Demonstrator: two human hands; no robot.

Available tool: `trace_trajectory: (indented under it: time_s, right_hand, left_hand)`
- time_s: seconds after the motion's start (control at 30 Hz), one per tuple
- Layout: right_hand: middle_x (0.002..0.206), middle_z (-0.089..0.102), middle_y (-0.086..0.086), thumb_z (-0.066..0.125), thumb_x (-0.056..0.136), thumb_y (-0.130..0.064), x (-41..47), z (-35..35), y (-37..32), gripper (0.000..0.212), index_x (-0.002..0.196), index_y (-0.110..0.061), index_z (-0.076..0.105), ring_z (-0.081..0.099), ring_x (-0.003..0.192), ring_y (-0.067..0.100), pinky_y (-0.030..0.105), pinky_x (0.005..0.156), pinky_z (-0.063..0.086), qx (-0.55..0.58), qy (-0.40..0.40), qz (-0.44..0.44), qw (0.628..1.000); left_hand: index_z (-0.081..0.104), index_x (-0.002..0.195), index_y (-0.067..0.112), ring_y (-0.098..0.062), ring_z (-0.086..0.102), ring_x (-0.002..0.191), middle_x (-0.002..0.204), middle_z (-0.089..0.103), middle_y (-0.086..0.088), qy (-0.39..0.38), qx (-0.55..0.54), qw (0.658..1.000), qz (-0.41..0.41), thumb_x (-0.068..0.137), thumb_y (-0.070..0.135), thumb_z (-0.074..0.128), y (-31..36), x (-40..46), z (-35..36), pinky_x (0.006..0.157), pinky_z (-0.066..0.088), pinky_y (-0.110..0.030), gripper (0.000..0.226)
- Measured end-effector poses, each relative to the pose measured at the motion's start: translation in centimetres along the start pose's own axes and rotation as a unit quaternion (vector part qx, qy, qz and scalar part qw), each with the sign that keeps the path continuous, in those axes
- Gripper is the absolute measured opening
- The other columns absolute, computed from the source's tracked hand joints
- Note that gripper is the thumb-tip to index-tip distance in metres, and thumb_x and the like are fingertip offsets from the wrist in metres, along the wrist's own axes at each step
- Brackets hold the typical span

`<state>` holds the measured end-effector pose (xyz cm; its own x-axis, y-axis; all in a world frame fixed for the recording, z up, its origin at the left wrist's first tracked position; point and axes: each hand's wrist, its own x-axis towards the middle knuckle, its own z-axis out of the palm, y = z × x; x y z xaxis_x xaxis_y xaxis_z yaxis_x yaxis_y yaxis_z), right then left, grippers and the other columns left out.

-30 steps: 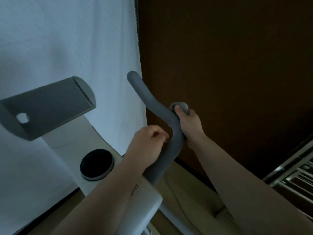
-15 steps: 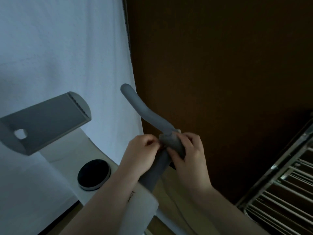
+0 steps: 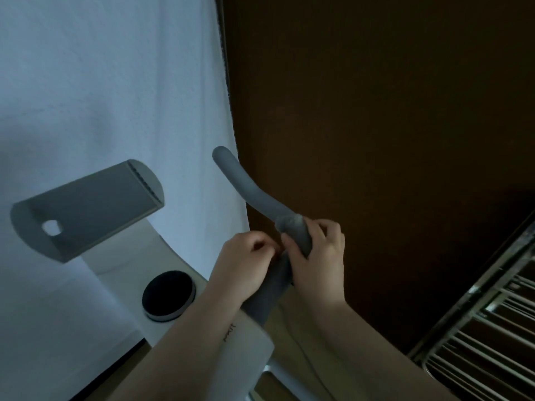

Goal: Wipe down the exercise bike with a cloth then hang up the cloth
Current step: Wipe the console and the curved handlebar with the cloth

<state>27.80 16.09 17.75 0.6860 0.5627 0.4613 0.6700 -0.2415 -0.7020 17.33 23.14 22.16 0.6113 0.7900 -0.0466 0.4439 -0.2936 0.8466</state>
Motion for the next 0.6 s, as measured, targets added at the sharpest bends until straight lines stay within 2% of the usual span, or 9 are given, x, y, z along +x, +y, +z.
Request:
trace_trajectory:
  time_s: [0.1, 0.2, 0.27, 0.33, 0.47, 0.53, 0.6]
  right_hand:
    - [0.123, 0.046, 0.000, 0.068, 0.087, -0.031, -3.6, -0.4, -0.2, 0.043, 0.127, -0.016, 0.058, 0.035, 0.108, 0.006, 0.020, 0.085, 0.037, 0.009, -0.010, -0.031, 0.999]
    - [0.116, 0.051, 0.003, 0.068, 0.086, -0.033, -1.1, -0.5, 1.4, 0.042, 0.123, -0.013, 0.060, 0.050, 0.106, 0.019, 0.037, 0.085, 0.048, -0.032, -0.013, -0.065, 0.997]
    - [0.116, 0.049, 0.000, 0.065, 0.087, -0.037, 1.1, -0.1, 1.7, 0.044, 0.124, -0.013, 0.059, 0.051, 0.109, 0.019, 0.040, 0.088, 0.050, -0.011, 0.001, -0.018, 1.000]
    - [0.117, 0.045, -0.006, 0.062, 0.089, -0.038, 0.4, 0.3, 1.1, 0.046, 0.128, -0.015, 0.056, 0.047, 0.114, 0.015, 0.032, 0.092, 0.048, 0.033, 0.010, 0.035, 0.999]
    - [0.116, 0.040, -0.008, 0.064, 0.089, -0.032, -2.5, -0.6, 0.6, 0.047, 0.131, -0.013, 0.055, 0.043, 0.113, 0.014, 0.024, 0.087, 0.043, 0.050, -0.012, -0.007, 0.999]
    - [0.117, 0.041, -0.006, 0.063, 0.089, -0.035, 0.1, -0.1, 1.2, 0.049, 0.132, -0.013, 0.053, 0.045, 0.115, 0.016, 0.027, 0.089, 0.046, 0.035, -0.035, 0.010, 0.999]
    - [0.119, 0.042, -0.005, 0.061, 0.090, -0.038, 2.7, 0.6, 1.1, 0.050, 0.134, -0.016, 0.051, 0.045, 0.116, 0.017, 0.033, 0.095, 0.047, 0.058, -0.034, 0.067, 0.995]
  left_hand:
    - [0.067, 0.081, 0.014, -0.018, 0.064, 0.078, 0.079, 0.068, -0.004, 0.007, 0.025, 1.000, 0.008, 0.090, 0.015, 0.049, -0.2, 0.1, 0.1, 0.077, 0.053, -0.044, 0.020]
    - [0.069, 0.080, 0.017, -0.015, 0.064, 0.077, 0.080, 0.068, -0.001, 0.008, 0.027, 0.999, 0.018, 0.090, 0.016, 0.050, -0.2, 0.2, 0.1, 0.078, 0.053, -0.040, 0.021]
    - [0.071, 0.083, 0.025, -0.008, 0.064, 0.078, 0.082, 0.069, 0.008, -0.001, 0.024, 0.999, 0.022, 0.091, 0.017, 0.051, -0.3, 0.2, 0.1, 0.078, 0.054, -0.033, 0.023]
    - [0.071, 0.085, 0.027, -0.005, 0.063, 0.078, 0.082, 0.069, 0.011, -0.005, 0.029, 0.999, 0.024, 0.091, 0.019, 0.052, -0.4, 0.1, 0.1, 0.077, 0.053, -0.028, 0.021]
    - [0.067, 0.083, 0.022, -0.008, 0.061, 0.075, 0.078, 0.067, 0.006, 0.003, 0.063, 0.997, 0.042, 0.088, 0.020, 0.057, -0.2, 0.1, 0.2, 0.069, 0.049, -0.024, 0.011]
    - [0.068, 0.084, 0.024, -0.005, 0.061, 0.074, 0.078, 0.067, 0.007, 0.003, 0.066, 0.997, 0.047, 0.085, 0.022, 0.060, -0.2, 0.2, 0.3, 0.070, 0.051, -0.025, 0.008]
    - [0.068, 0.084, 0.027, -0.003, 0.061, 0.074, 0.079, 0.068, 0.009, 0.000, 0.064, 0.997, 0.049, 0.083, 0.023, 0.062, -0.3, 0.3, 0.3, 0.071, 0.053, -0.026, 0.007]
